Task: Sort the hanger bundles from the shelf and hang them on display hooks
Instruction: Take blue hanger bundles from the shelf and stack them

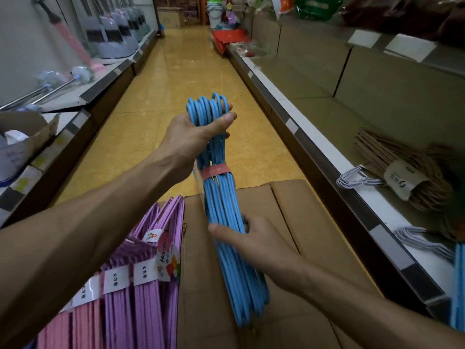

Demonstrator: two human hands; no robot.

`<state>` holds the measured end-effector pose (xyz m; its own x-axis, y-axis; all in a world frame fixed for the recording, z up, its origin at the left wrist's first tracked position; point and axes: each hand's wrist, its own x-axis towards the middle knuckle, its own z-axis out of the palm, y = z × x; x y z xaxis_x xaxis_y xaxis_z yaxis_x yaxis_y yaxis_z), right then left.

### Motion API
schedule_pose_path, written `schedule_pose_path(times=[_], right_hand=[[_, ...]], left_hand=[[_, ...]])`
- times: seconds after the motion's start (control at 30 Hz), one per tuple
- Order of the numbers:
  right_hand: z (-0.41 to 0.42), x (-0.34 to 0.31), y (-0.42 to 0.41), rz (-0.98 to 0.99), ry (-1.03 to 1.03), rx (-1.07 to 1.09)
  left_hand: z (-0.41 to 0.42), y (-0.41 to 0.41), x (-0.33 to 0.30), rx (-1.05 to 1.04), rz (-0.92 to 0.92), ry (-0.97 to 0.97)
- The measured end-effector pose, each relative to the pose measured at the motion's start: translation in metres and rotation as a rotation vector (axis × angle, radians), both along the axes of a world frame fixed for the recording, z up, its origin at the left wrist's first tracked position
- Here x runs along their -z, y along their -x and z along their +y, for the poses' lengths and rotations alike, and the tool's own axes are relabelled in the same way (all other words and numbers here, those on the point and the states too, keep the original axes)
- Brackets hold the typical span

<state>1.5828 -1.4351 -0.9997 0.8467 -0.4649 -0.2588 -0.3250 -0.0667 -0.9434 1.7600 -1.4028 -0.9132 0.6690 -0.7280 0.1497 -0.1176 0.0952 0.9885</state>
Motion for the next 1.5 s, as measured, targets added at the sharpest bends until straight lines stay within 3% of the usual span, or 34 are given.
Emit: schedule_pose_path(times=[0.17, 0.3, 0.5, 0.6, 0.7, 0.77, 0.93, 1.33, 1.5], right_hand=[[-0.03, -0.014, -0.012, -0.03, -0.563, -0.154], [-0.03, -0.002, -0.015, -0.052, -0.672, -0.312], [-0.007, 0.036, -0.023, 0.006, -0.551, -0.291], [0.006, 0.059, -0.031, 0.046, -0.425, -0.255], [0.018, 0.08, -0.042, 0.097, -0.256, -0.23], [0.025, 0.091, -0.047, 0.139, -0.171, -0.234], [0.044, 0.109, -0.056, 0.183, -0.071, -0.227], [0.078, 0.107, -0.051, 0.244, -0.103, -0.217], [0.082, 0.089, -0.055, 0.416, 0.165, -0.322]], left_hand=[[0.008, 0.007, 0.005, 0.071, 0.044, 0.004], [0.018, 0.008, 0.009, 0.061, 0.085, -0.023], [0.047, -0.014, 0.018, 0.032, -0.058, -0.519], [0.067, -0.032, 0.027, 0.018, -0.189, -0.808], [0.081, -0.05, 0.039, -0.109, -0.43, -0.924], [0.09, -0.058, 0.047, -0.114, -0.542, -0.911], [0.103, -0.066, 0.06, 0.032, -0.576, -0.8], [0.115, -0.062, 0.072, 0.051, -0.624, -0.785], [0.125, -0.058, 0.074, 0.126, -0.682, -0.846]])
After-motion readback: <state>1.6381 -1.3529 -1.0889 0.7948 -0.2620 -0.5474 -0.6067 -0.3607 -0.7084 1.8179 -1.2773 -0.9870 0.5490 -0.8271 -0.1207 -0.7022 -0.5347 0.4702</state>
